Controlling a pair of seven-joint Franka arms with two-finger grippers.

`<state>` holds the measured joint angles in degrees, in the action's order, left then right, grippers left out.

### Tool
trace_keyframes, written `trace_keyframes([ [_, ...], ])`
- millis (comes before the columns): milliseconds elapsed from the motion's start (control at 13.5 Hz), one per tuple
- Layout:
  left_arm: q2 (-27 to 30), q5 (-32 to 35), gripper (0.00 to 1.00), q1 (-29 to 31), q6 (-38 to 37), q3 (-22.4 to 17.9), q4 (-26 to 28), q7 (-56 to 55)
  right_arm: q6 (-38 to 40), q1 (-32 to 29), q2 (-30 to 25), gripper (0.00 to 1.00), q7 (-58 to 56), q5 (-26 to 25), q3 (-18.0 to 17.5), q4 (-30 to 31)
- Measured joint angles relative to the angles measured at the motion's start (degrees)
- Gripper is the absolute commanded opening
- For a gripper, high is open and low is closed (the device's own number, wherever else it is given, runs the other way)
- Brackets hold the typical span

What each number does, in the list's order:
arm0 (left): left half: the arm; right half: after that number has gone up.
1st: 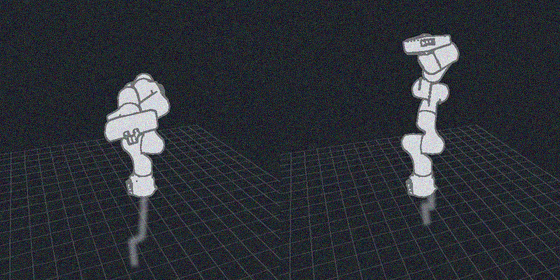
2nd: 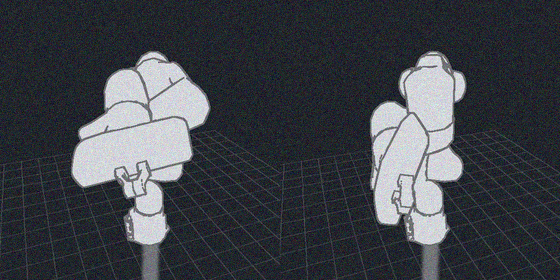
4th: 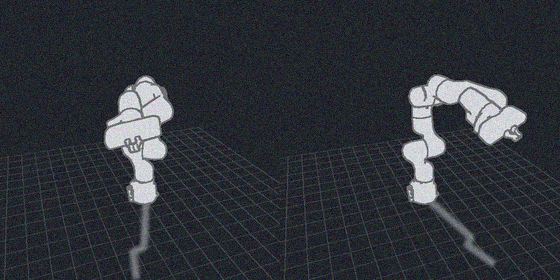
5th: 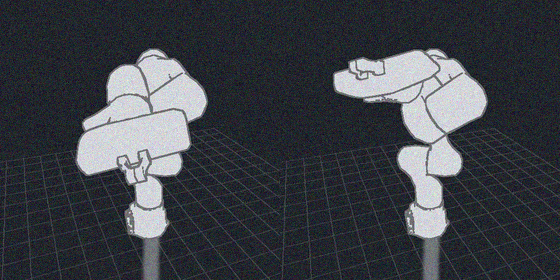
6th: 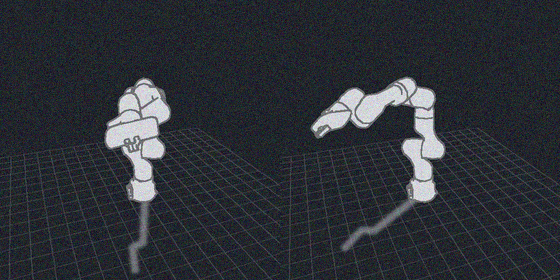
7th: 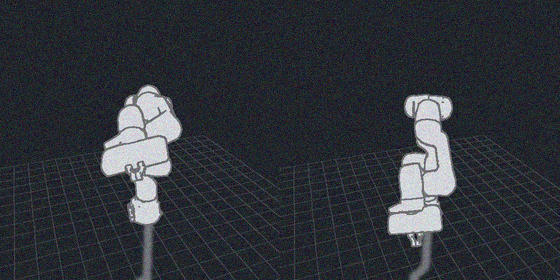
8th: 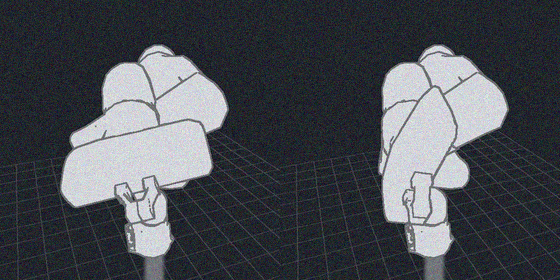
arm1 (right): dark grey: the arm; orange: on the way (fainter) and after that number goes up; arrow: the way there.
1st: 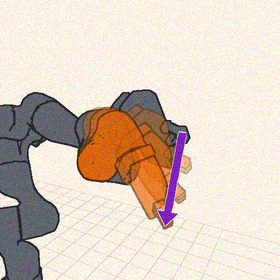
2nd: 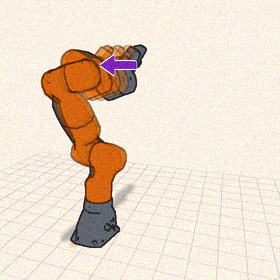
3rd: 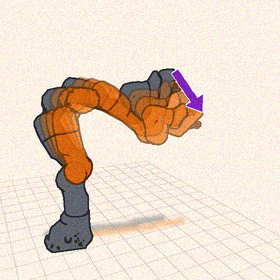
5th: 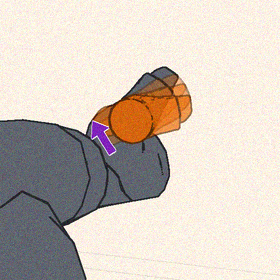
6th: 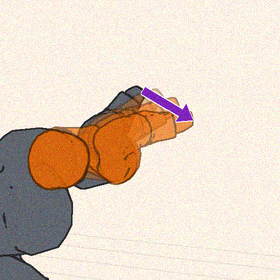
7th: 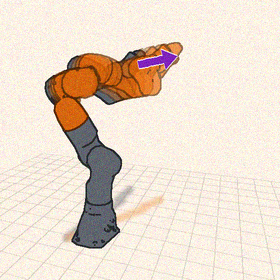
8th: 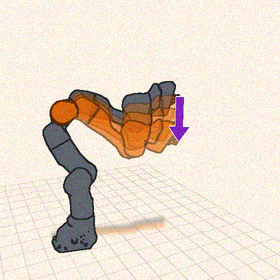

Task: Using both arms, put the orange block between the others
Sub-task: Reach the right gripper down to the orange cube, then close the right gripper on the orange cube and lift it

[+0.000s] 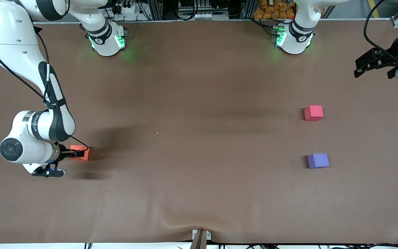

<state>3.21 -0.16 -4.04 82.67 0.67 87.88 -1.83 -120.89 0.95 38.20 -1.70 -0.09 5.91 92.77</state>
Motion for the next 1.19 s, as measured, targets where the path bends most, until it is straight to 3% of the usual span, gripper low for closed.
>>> trace_keyframes([
  [371, -0.22, 0.00, 1.00, -0.06, 0.00, 0.00, 0.02, 0.00, 0.06, 0.47, 0.18, 1.00, 0.00, 0.00, -0.18, 1.83],
  [445, -0.22, 0.00, 1.00, -0.04, 0.00, 0.00, 0.02, 0.00, -0.22, 0.56, 0.27, 0.88, 0.00, 0.00, -0.21, 1.89],
  [520, -0.22, 0.00, 1.00, -0.03, 0.00, -0.01, 0.00, 0.00, -1.22, 0.57, 0.38, 0.66, 0.00, 0.00, -0.21, 1.92],
  [668, -0.22, 0.00, 1.00, -0.03, 0.01, -0.01, -0.02, 0.00, -3.90, 0.52, 0.65, 0.00, 0.01, 0.00, -0.11, 1.92],
  [1188, -0.27, 0.00, 1.00, 0.20, 0.02, -0.04, -0.11, 0.00, -4.10, 0.57, 0.70, 0.00, -0.01, 0.03, -0.09, 1.50],
])
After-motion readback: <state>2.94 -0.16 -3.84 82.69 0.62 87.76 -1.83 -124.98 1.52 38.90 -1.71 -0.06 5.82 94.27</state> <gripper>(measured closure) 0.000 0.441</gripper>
